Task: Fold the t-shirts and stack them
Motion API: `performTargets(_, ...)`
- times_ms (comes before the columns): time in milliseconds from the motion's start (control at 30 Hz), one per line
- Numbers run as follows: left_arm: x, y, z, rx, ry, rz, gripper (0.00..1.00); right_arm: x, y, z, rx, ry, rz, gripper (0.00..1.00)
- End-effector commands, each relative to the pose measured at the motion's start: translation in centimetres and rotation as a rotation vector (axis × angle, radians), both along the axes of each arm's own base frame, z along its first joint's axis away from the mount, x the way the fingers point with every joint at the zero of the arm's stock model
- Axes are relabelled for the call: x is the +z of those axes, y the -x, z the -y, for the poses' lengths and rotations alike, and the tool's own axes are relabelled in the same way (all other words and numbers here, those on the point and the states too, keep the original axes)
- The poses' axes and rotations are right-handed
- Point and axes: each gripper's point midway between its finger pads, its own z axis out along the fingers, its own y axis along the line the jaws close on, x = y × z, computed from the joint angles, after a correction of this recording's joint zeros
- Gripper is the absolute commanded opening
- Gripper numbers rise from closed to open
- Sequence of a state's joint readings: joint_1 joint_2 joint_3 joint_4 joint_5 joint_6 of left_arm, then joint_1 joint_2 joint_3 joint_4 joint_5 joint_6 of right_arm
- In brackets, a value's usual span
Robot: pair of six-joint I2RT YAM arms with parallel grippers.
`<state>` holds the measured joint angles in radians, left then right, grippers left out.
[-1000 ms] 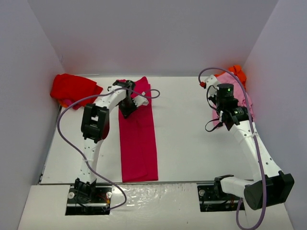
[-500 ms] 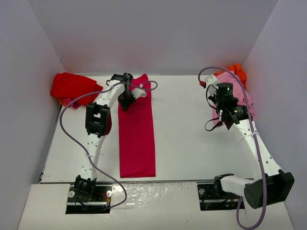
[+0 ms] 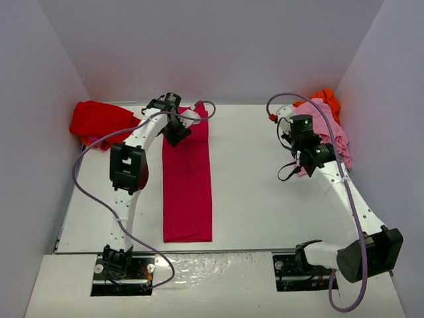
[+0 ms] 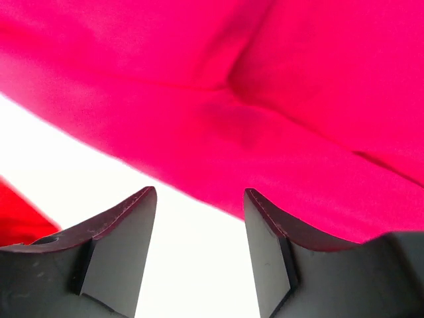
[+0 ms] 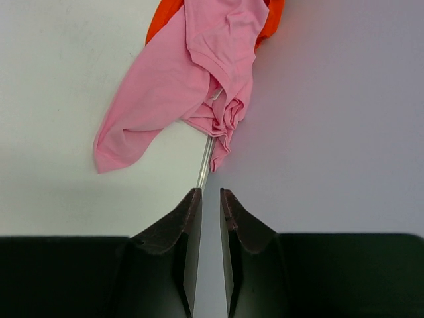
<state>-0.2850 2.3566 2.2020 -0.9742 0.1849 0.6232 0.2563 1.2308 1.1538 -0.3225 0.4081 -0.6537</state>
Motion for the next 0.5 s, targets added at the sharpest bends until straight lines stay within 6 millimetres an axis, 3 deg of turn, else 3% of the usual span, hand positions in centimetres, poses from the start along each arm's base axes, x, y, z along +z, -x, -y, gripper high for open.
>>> performTargets(0, 12.1, 0.8, 0.9, -0.008, 0.100, 0.245, 0.52, 3.9, -1.9, 0.7, -0.049, -0.014, 0.151, 0.18)
performTargets(100, 12.4, 4.5, 1.2, -0.061, 0.103, 0.234, 0.56, 3.6, -2.8, 0.7, -0.049, -0.010, 0.152, 0.33)
performTargets(167, 12.2, 8.7, 1.6, -0.120, 0.100, 0.206, 0.56, 2.8, -3.5, 0.5, -0.041, -0.013, 0.136, 0.27)
performTargets(200, 13.3, 10.5, 2.0, -0.150, 0.117, 0.219, 0.56, 2.6, -3.8, 0.6, -0.047, -0.018, 0.138, 0.28)
performTargets(267, 10.4, 15.6, 2.0, -0.219, 0.094, 0.115, 0.57, 1.0, -4.7, 0.7, -0.059, -0.028, 0.105, 0.36)
performTargets(333, 9.0, 19.5, 2.0, -0.288, 0.056, 0.074, 0.58, 0.0, -5.1, 0.8, -0.061, -0.055, 0.085, 0.33)
performTargets(467, 6.9, 25.2, 1.7, -0.371, -0.018, 0.052, 0.58, -1.4, -5.6, 0.6, -0.058, -0.122, 0.066, 0.40)
